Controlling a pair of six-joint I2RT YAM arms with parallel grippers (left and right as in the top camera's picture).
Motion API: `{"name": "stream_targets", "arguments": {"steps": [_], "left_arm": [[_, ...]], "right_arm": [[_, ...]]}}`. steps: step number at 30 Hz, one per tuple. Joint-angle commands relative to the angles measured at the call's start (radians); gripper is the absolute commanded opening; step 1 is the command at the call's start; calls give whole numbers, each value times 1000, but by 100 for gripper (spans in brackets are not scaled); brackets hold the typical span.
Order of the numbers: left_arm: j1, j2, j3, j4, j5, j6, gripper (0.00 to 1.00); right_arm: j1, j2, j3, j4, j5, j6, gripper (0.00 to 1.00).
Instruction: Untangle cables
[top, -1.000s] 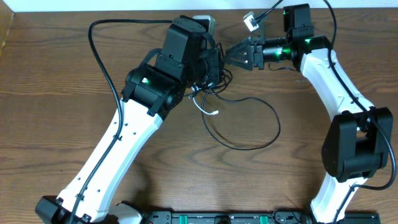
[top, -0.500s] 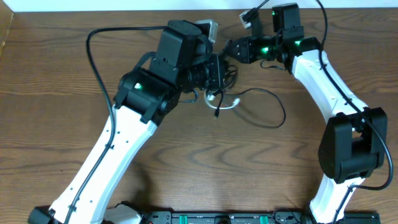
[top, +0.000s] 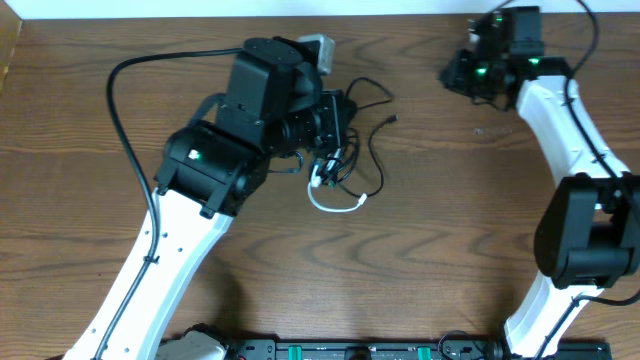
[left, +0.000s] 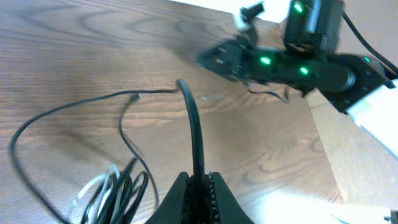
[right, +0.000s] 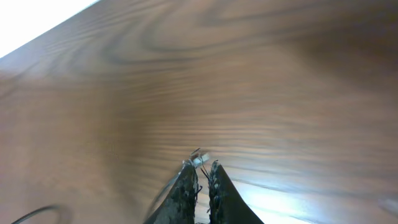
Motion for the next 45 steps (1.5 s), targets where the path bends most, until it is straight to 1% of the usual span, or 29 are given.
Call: {"name": "stream_targets", "arguments": {"steps": [1,3,6,8,9,11,15,18,21,26,29,31,35,40,45], "left_arm": [[37,-32,7,0,13,-4,8],[50,-32,7,0,13,-4,7],[55,-31,7,1,13,-4,7],[55,-31,7,6,13,-4,7],[55,-31,7,10,13,-5,7],[55,-32,7,23,13,-6,8],[55,-32,7,70,21,-39,7],[55,-32,7,130,71,-42,7],[55,-32,7,190,100,-79,8],[55,-32,7,266,100,-170,7],[55,-32,7,299,100,-209,7],[55,-32,7,314,107,-217,7],[55,-32,7,330,137,-221,7],[55,-32,7,332,148,-228,7],[55,-32,7,332,148,-236,7]], "right_arm": [[-80,-31,-3,-25,72,22,7],[-111,-31,-3,-30,8,-10,8],[-129,-31,-3,-23,-166,-146,16],[-122,-31,-3,-35,-268,-242,33],[-116,-31,-3,-45,-301,-266,39],[-100,-31,-3,-66,-348,-295,47],[-46,-31,-3,-90,-407,-297,54],[10,-27,-3,-78,-427,-290,55],[71,-16,-3,-39,-461,-225,56],[140,9,-3,66,-499,-62,57],[157,23,-3,135,-499,42,63],[163,30,-4,183,-502,96,66],[170,50,-6,274,-535,151,74],[198,111,-16,442,-604,248,77],[247,177,-19,612,-608,352,77]]}}
